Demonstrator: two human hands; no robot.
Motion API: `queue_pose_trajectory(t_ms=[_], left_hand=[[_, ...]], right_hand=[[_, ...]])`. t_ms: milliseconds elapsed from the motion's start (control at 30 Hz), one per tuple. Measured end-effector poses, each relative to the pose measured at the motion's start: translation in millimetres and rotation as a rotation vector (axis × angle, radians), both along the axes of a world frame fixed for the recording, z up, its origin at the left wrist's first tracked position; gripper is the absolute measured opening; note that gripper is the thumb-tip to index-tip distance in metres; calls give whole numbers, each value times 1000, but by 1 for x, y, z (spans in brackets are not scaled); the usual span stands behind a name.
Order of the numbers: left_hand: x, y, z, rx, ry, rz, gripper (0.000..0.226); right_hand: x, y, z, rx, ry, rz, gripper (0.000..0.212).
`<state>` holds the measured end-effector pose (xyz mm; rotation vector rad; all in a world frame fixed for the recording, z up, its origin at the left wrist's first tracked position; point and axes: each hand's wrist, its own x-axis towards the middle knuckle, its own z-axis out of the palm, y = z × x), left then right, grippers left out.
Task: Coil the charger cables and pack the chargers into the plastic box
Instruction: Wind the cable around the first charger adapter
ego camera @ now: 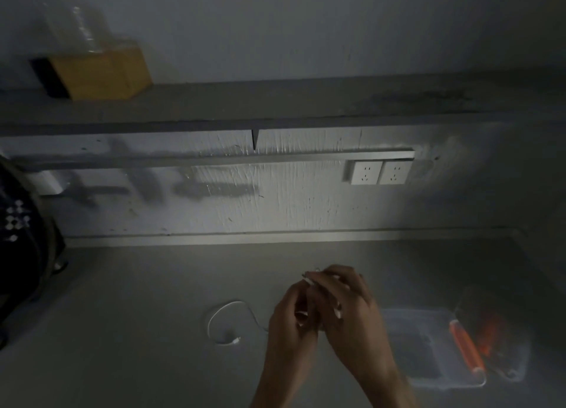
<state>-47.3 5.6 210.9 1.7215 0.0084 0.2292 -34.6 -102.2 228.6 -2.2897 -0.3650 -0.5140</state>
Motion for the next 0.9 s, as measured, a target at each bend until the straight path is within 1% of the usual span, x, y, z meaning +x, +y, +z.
queue_pose_trajectory(t_ms=[67, 100, 167, 267, 367, 433, 500, 533, 567, 600, 667, 733, 833, 900], left_hand=[[-4, 2, 1, 12, 1, -28, 9], [-5, 3, 1, 9, 5, -41, 9], [-7, 3, 1, 10, 31, -56, 19], [-9, 5, 1, -9, 72, -64, 33], [-9, 5, 10, -126, 74, -93, 29], [-9, 5, 19, -191, 57, -128, 26], [-9, 5, 24, -230, 60, -166, 27], [-8, 6, 23, -249, 73, -188, 28], [-7, 8, 21, -267, 88, -213, 29], [-5, 9, 17, -288, 109, -230, 31], [-2, 11, 7, -340, 157, -240, 37], [1, 10, -5, -393, 215, -234, 39], [4, -1, -20, -469, 334, -277, 48], [8, -9, -23, -519, 392, -344, 50]], right_hand=[[10, 0, 2, 69, 78, 5, 13], [14, -2, 4, 106, 134, 15, 11], [23, -7, 9, 163, 243, 24, 10], [36, -13, 14, 256, 352, 40, 6], [39, -13, 12, 464, 395, 70, 10], [37, -13, 8, 603, 362, 70, 16], [34, -12, 5, 742, 367, 68, 12], [32, -10, 2, 830, 416, 75, 6], [31, -10, -1, 894, 485, 84, 7], [31, -11, -6, 950, 569, 115, 13], [31, -16, -14, 1043, 754, 166, 18], [28, -26, -21, 1086, 861, 191, 28], [19, -44, -26, 1063, 799, 214, 22], [10, -56, -30, 1069, 741, 181, 20]])
